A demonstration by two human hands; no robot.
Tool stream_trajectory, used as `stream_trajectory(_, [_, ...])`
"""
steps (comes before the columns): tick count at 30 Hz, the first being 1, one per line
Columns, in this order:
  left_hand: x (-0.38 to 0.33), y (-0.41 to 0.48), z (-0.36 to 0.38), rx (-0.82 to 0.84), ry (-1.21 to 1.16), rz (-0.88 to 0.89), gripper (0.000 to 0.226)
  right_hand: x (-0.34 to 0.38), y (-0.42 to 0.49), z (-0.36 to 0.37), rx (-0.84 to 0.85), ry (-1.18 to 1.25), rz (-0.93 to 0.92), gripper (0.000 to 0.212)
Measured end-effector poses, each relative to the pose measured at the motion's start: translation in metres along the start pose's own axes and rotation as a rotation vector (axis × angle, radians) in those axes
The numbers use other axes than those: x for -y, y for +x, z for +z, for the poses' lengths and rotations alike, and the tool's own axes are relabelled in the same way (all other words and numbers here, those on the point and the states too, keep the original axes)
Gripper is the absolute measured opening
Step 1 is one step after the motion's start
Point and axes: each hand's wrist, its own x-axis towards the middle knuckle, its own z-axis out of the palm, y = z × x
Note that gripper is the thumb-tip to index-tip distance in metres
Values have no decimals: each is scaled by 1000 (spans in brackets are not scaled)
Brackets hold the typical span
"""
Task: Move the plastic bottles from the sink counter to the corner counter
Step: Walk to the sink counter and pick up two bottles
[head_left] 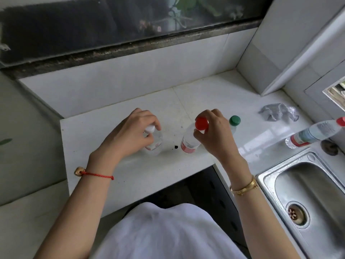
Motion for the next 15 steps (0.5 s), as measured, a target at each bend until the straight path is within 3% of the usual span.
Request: stream_trajectory(15, [-39,-12,11,180,-14,251,26,5,-103,-21,-104,-21,210,34])
